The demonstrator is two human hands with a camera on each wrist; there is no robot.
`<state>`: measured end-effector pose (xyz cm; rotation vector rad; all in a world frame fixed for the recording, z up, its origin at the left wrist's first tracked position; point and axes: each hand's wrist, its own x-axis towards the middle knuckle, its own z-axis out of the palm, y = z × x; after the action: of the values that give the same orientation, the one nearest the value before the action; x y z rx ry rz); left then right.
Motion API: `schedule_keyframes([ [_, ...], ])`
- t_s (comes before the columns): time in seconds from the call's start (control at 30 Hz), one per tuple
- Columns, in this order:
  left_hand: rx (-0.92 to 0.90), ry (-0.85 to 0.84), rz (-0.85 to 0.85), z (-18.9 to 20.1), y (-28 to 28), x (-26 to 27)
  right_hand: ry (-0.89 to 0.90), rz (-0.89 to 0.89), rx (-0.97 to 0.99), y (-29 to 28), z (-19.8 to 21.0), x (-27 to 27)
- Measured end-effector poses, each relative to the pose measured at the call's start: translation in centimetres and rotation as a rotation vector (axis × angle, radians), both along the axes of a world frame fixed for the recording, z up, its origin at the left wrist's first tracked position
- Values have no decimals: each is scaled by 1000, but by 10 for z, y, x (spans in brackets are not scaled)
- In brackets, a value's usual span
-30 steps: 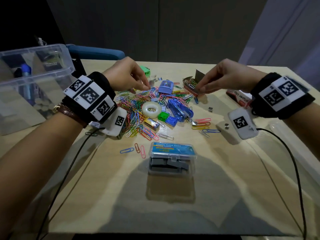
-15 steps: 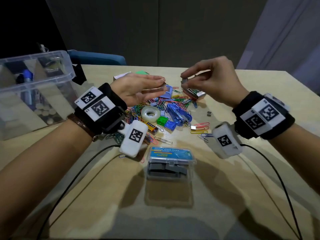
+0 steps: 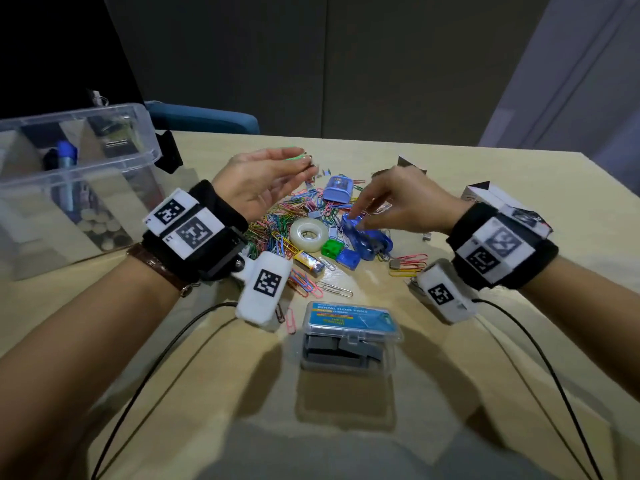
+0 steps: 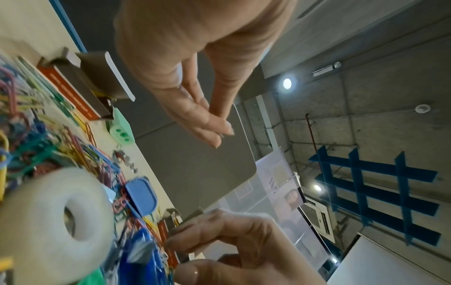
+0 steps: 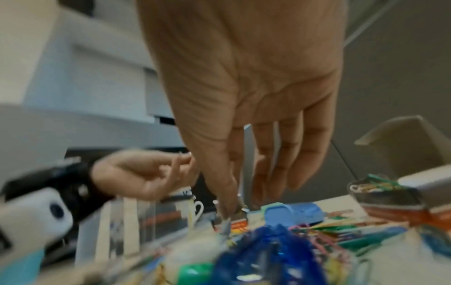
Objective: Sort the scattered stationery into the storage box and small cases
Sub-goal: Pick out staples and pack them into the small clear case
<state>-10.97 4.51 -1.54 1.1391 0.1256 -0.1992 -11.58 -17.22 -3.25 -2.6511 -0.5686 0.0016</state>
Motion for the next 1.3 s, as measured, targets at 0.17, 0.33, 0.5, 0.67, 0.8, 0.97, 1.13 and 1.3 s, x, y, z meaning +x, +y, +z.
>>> schedule_keyframes([
  [0.17,6,-29,23,2,14,8,27,175,-266,25,-7,23],
  [0.33,-25,-46,43,-3,27,17,100,154,-303,39,-10,36],
  [0.5,16,-79,6,-3,34,20,154,190,-311,40,-8,39],
  [0.67,33,-101,-27,2,42,24,135,147,-110,30,6,35],
  [0.8,43,-104,-65,2,46,27,119,128,95,13,19,34],
  [0.97,62,-99,-109,-2,50,27,221,27,310,4,15,33],
  [1.13,100,-60,-173,-4,51,26,306,47,366,-1,15,30],
  [1.3,155,-68,-240,-7,41,21,344,83,458,-3,15,24],
])
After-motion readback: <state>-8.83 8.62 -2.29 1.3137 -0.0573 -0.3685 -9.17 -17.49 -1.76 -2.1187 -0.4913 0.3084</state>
